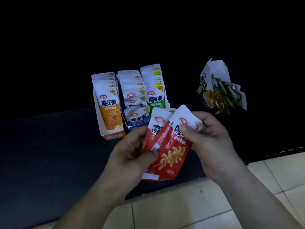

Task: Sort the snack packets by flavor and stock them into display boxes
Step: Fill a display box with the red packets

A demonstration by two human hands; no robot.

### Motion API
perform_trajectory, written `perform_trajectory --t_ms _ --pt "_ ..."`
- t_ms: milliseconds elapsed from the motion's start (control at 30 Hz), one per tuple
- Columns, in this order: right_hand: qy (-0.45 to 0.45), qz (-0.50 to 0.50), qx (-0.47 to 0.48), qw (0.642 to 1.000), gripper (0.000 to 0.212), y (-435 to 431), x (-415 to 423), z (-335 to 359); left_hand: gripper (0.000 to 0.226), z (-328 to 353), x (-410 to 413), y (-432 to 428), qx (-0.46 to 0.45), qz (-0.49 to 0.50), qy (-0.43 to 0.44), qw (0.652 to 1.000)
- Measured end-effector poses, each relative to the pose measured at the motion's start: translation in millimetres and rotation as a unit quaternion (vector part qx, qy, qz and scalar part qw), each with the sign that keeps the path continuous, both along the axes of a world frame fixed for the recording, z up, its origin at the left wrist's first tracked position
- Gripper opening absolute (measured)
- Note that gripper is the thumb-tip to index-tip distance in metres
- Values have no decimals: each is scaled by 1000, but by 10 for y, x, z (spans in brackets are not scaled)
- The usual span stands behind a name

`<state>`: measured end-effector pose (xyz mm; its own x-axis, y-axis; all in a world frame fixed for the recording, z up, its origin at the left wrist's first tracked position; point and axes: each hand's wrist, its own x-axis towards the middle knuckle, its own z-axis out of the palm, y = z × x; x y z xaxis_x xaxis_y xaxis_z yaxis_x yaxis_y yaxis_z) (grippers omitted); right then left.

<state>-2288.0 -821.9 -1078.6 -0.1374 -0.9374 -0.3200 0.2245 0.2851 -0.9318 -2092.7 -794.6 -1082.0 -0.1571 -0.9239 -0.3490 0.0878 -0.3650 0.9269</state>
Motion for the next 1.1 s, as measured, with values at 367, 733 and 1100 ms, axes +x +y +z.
perform_trajectory --t_ms 367,733,1100 --pt "152 -19 -80 985 25 -11 47 18 26 -3 138 -29 -24 101 -19 994" --pt "371 102 -222 896 22 -361 172 -70 29 25 204 -48 -107 232 -69 964" --pt "502 9 -151 851 37 -616 169 -341 36 -25 77 14 -52 188 -10 981"
